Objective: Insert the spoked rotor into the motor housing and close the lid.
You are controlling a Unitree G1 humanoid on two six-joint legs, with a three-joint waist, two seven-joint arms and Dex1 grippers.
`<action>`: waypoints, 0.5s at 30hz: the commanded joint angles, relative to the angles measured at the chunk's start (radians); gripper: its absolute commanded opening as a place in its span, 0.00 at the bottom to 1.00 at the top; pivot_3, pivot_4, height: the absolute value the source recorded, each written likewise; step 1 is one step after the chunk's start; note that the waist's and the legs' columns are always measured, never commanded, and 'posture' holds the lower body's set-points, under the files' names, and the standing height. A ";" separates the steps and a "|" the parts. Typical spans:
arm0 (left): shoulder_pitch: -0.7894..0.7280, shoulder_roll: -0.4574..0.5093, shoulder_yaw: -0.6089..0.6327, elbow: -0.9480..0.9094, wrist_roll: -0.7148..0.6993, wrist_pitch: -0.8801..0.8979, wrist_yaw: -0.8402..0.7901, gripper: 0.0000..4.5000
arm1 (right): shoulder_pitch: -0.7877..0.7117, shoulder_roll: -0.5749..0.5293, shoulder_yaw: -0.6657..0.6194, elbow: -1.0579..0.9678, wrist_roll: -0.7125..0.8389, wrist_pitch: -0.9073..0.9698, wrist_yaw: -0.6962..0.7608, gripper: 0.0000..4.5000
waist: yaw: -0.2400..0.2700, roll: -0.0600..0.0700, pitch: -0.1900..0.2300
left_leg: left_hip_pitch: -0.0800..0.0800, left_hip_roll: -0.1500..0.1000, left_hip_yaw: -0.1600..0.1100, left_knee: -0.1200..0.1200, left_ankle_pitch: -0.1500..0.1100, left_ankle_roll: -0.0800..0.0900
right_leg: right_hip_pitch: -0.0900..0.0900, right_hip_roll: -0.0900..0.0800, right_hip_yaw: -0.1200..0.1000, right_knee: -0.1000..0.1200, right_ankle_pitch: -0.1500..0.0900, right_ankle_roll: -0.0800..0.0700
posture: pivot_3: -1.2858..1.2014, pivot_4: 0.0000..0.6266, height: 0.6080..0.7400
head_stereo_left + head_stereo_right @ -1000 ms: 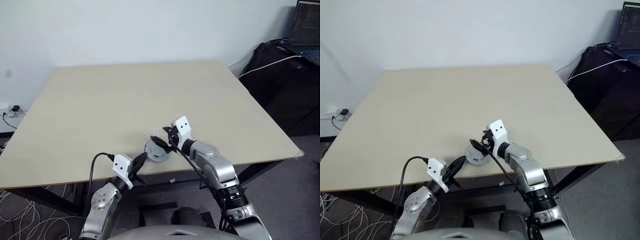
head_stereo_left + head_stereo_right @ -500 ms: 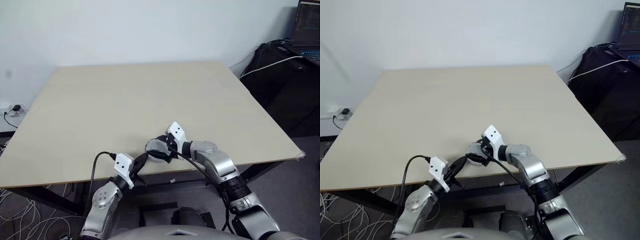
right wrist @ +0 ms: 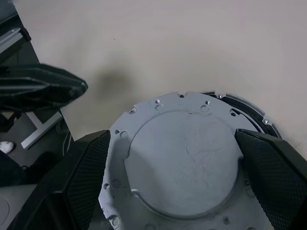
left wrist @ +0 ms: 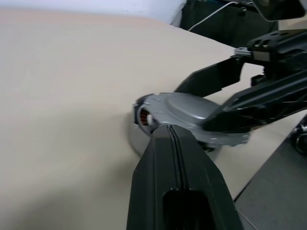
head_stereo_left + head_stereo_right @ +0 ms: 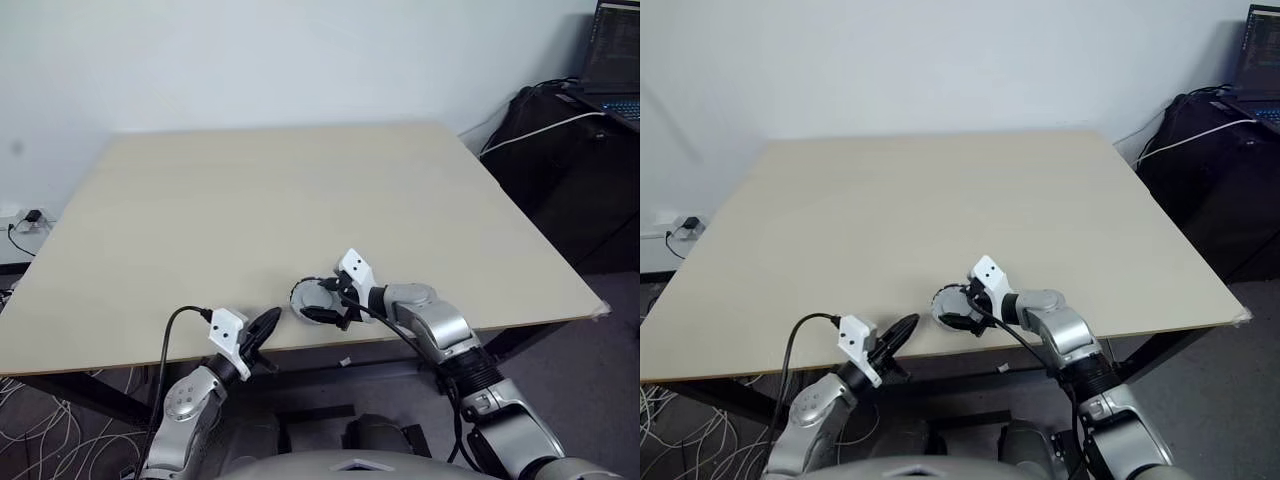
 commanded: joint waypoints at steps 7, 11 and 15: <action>0.000 -0.007 -0.012 -0.063 -0.006 0.003 0.001 0.00 | -0.031 -0.011 -0.003 0.024 -0.031 -0.058 0.005 1.00 | 0.000 0.000 0.000 | 0.000 0.000 0.000 0.000 0.000 0.000 | 0.000 0.002 0.000 0.000 0.000 -0.001 | 0.52 0.00 1.00; -0.003 -0.007 -0.016 -0.081 -0.001 0.018 0.007 0.00 | -0.026 -0.029 0.009 0.029 -0.047 -0.095 0.032 1.00 | 0.000 0.000 0.000 | 0.000 0.000 0.000 0.000 0.000 0.000 | 0.000 0.002 0.000 0.000 0.000 0.000 | 0.52 0.00 1.00; -0.014 -0.006 -0.016 -0.097 0.003 0.041 0.014 0.00 | -0.023 -0.050 0.031 0.043 -0.078 -0.171 0.054 1.00 | 0.000 0.000 0.000 | 0.000 0.000 0.000 0.000 0.000 0.000 | 0.000 0.003 0.000 0.000 0.000 0.000 | 0.52 0.00 1.00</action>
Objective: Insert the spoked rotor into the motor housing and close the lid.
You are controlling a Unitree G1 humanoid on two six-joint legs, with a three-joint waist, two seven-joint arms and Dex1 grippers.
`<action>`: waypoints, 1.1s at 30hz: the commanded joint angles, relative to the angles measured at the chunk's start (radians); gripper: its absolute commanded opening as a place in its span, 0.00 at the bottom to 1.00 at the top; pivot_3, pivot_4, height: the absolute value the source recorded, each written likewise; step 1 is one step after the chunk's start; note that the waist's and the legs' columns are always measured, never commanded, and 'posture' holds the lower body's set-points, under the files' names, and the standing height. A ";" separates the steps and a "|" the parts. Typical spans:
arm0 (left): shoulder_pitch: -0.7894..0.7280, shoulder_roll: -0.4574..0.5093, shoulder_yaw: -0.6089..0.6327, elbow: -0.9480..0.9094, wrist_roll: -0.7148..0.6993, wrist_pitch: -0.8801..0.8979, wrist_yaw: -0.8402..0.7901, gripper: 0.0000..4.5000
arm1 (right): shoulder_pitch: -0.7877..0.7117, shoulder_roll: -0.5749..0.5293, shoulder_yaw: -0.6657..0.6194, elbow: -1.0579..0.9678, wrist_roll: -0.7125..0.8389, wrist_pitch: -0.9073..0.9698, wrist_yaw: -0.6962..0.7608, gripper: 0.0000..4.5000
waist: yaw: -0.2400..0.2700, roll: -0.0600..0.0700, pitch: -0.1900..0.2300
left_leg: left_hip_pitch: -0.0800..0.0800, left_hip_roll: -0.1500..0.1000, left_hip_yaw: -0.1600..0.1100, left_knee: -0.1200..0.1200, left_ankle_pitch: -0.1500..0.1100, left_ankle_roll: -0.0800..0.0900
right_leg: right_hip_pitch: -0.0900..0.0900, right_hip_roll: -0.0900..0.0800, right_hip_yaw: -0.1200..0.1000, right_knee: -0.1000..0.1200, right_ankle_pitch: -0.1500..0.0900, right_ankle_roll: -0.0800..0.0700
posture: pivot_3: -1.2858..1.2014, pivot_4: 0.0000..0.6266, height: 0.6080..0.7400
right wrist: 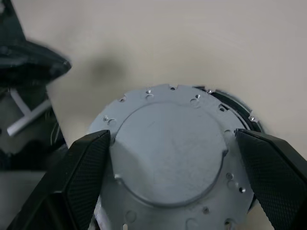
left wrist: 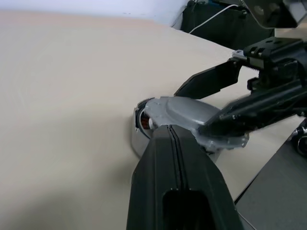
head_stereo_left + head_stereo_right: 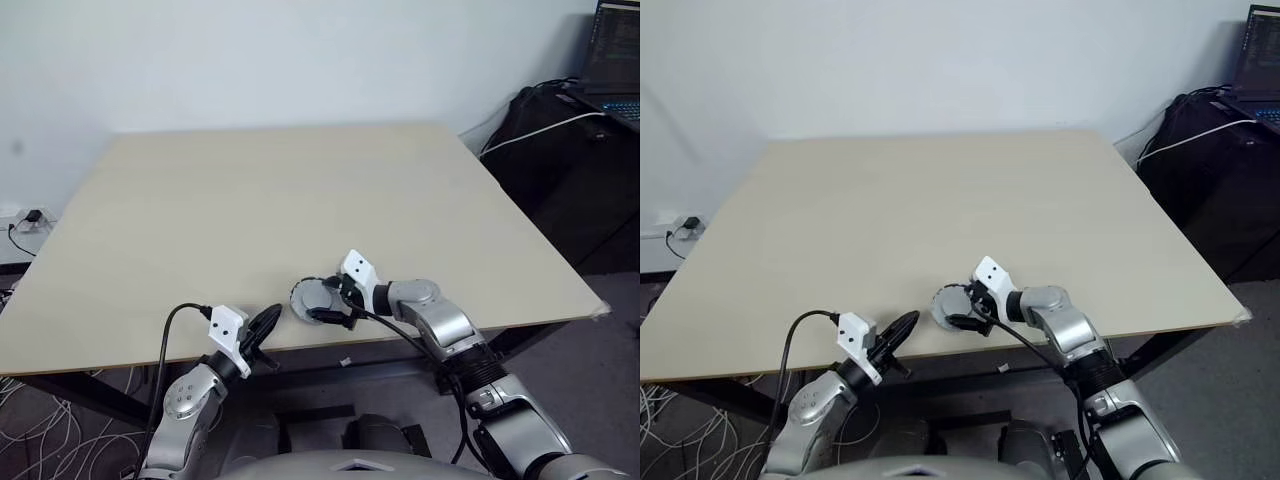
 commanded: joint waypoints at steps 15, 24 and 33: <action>-0.048 -0.009 -0.017 -0.046 0.013 0.043 0.032 0.00 | -0.030 0.008 -0.008 0.072 -0.050 -0.128 0.020 0.73 | 0.000 0.000 0.000 | 0.001 0.001 0.001 0.000 0.000 0.000 | 0.001 0.004 0.002 0.000 0.000 0.000 | 0.52 0.00 1.00; -0.054 -0.012 -0.012 0.015 0.013 0.001 0.019 0.00 | -0.013 0.027 -0.042 0.059 -0.031 -0.140 -0.014 0.71 | 0.000 0.000 0.000 | 0.002 0.001 0.001 0.001 0.000 0.000 | 0.001 0.005 0.003 0.001 0.000 0.000 | 0.52 0.00 1.00; -0.033 -0.015 -0.017 0.025 0.015 -0.026 0.010 0.00 | 0.072 0.040 -0.081 -0.031 -0.011 -0.131 -0.082 0.71 | 0.003 0.000 0.000 | 0.001 0.001 0.001 0.001 0.000 0.000 | 0.000 0.004 0.003 0.001 0.000 -0.001 | 0.52 0.00 1.00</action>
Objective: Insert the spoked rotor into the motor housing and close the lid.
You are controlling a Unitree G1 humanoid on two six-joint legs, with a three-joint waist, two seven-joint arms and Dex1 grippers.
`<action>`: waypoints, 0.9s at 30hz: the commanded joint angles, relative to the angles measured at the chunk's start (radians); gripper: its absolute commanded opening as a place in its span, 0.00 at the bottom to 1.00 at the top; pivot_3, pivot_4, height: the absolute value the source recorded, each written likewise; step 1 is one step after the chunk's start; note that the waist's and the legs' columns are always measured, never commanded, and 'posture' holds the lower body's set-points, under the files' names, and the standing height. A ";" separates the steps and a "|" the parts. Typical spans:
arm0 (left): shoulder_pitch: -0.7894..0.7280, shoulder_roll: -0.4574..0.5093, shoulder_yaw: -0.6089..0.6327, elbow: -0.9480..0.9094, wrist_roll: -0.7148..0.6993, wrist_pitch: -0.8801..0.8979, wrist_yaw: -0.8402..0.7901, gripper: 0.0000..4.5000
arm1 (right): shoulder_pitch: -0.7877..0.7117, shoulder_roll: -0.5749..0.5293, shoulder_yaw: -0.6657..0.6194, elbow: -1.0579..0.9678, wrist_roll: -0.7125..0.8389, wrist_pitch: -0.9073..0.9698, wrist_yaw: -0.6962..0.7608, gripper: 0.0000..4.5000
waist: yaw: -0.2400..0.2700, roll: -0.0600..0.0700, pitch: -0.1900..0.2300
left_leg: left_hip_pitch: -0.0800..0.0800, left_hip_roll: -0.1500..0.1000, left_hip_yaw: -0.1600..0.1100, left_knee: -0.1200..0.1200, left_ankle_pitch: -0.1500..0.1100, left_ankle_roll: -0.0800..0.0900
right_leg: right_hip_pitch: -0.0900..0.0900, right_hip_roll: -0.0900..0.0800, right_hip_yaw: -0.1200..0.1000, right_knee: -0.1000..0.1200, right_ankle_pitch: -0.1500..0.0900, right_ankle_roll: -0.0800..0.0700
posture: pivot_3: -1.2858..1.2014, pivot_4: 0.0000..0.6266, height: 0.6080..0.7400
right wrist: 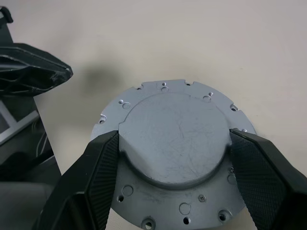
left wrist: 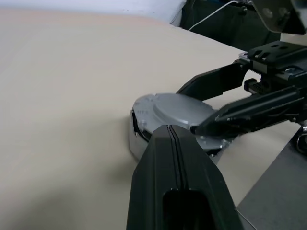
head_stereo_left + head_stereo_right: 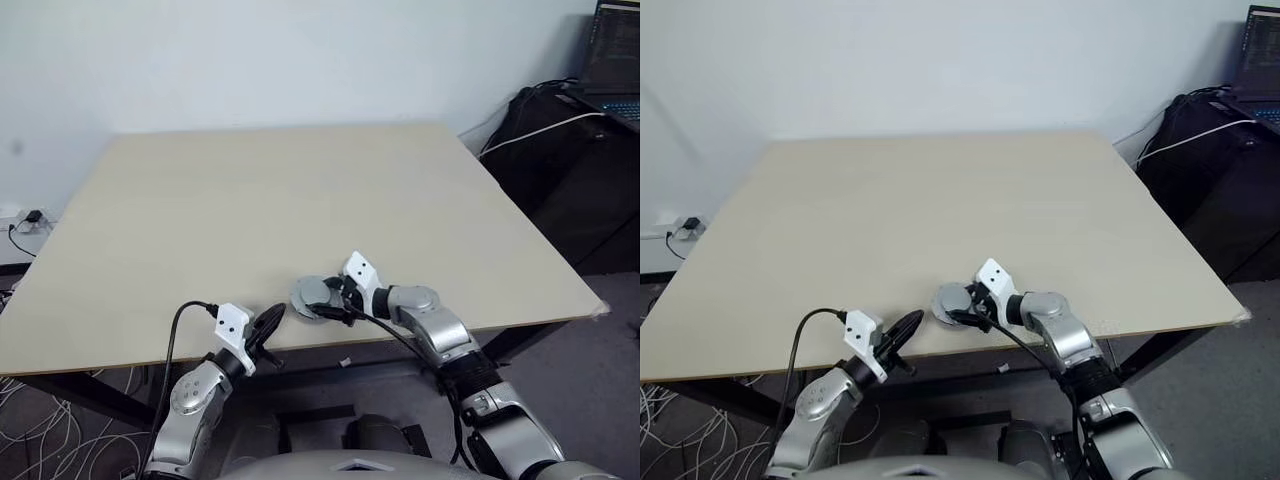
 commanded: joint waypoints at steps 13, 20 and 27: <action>0.005 0.000 0.000 -0.024 -0.001 -0.027 -0.019 0.00 | 0.073 0.014 0.028 -0.130 -0.018 0.038 -0.068 0.71 | -0.002 0.000 0.000 | 0.000 0.000 0.000 0.000 0.000 0.000 | 0.000 -0.004 0.000 0.000 0.000 0.000 | 0.52 0.00 1.00; 0.015 0.000 0.001 -0.039 0.000 -0.023 -0.016 0.00 | 0.077 0.033 0.004 -0.116 -0.007 -0.056 -0.070 0.71 | -0.004 0.000 0.000 | 0.000 0.001 0.000 0.000 0.000 0.000 | 0.000 0.001 0.000 0.000 0.000 0.001 | 0.52 0.00 1.00; 0.017 0.000 -0.003 -0.053 0.000 -0.010 -0.011 0.00 | 0.085 0.045 -0.001 -0.104 -0.019 -0.073 -0.107 0.71 | -0.004 0.000 0.000 | 0.001 0.002 0.000 0.000 0.000 0.000 | 0.000 0.002 0.001 0.000 -0.003 0.004 | 0.52 0.00 1.00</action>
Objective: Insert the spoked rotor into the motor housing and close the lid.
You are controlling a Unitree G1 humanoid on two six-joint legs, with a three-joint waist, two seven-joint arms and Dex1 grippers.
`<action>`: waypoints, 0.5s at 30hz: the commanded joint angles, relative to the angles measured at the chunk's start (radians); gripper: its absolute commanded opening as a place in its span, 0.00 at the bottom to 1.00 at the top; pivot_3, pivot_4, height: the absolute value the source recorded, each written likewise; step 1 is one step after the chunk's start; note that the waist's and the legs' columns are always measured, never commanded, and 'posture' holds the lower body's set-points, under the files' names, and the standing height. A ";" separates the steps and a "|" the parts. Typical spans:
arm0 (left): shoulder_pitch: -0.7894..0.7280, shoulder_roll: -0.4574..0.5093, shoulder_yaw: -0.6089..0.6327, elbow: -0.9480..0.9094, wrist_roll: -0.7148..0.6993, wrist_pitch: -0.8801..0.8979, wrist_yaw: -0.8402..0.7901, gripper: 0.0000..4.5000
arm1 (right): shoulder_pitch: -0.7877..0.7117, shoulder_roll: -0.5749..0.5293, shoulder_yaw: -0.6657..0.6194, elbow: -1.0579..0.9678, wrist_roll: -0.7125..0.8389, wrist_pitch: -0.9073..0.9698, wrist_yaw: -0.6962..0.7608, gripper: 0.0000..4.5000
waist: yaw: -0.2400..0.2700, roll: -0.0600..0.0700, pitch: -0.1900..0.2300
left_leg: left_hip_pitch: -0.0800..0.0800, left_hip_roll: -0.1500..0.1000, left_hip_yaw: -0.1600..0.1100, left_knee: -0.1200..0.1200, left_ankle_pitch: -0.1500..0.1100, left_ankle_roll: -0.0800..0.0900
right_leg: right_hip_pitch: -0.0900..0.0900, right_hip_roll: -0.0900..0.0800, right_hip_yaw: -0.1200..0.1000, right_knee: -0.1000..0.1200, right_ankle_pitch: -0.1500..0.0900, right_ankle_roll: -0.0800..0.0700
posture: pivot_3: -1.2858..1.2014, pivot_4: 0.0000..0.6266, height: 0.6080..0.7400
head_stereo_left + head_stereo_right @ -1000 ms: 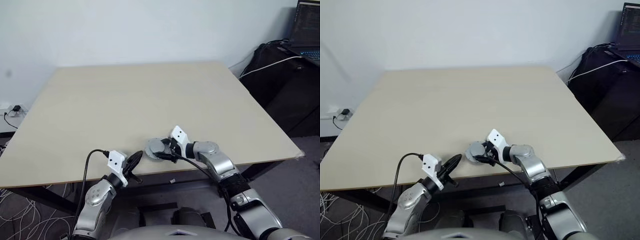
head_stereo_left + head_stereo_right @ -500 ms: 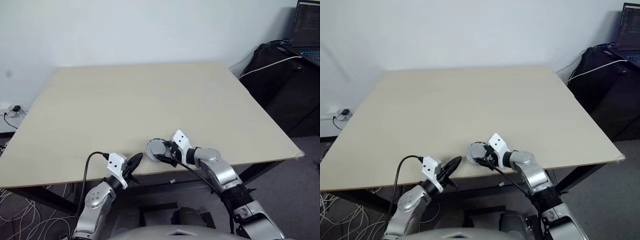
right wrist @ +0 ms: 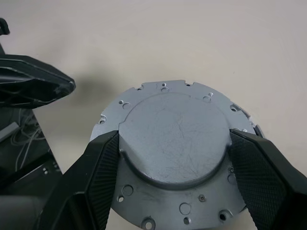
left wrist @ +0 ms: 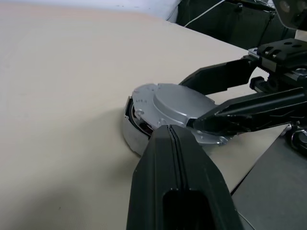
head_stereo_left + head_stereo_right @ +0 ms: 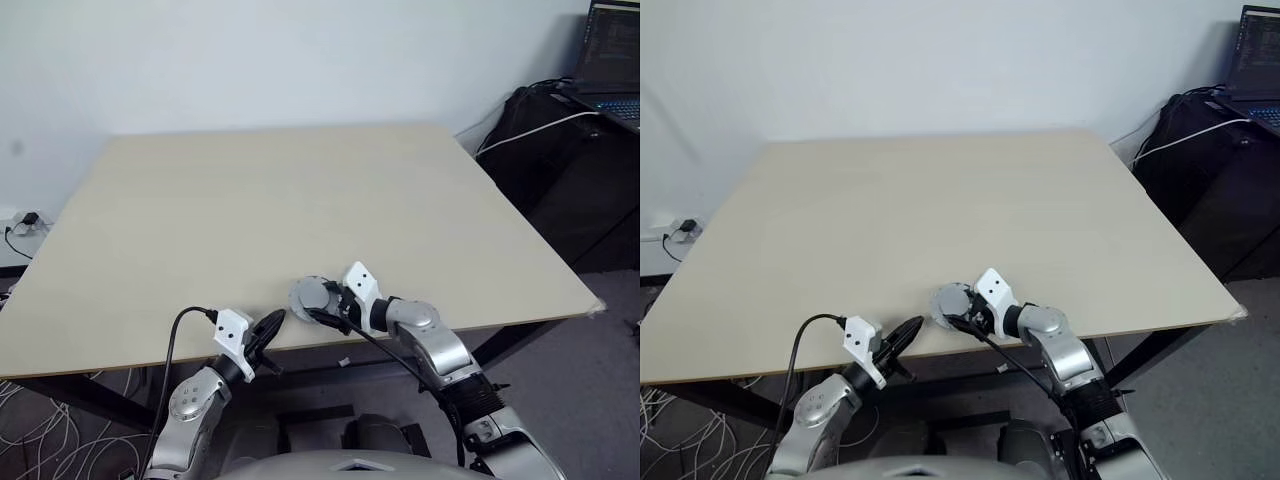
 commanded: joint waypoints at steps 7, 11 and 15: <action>-0.017 -0.001 -0.001 -0.046 -0.002 0.007 0.002 0.00 | -0.009 0.031 0.002 -0.022 -0.017 0.053 -0.064 0.71 | 0.000 0.000 0.000 | 0.000 0.000 0.000 0.000 0.000 0.000 | 0.000 0.000 0.001 0.000 0.002 -0.004 | 0.52 0.00 1.00; -0.021 -0.003 -0.001 -0.037 -0.005 0.006 -0.003 0.00 | -0.009 0.029 0.017 -0.021 -0.028 0.064 -0.063 0.71 | 0.000 0.000 -0.001 | 0.001 0.000 0.001 0.000 0.000 0.000 | 0.000 0.000 0.001 0.000 0.001 -0.001 | 0.52 0.00 1.00; -0.022 -0.005 0.002 -0.018 -0.004 -0.005 -0.008 0.00 | -0.019 0.025 0.027 -0.022 -0.041 0.088 -0.065 0.71 | 0.000 0.000 -0.001 | 0.001 0.001 0.001 0.000 0.000 0.000 | 0.000 -0.001 0.001 0.000 0.001 -0.002 | 0.52 0.00 1.00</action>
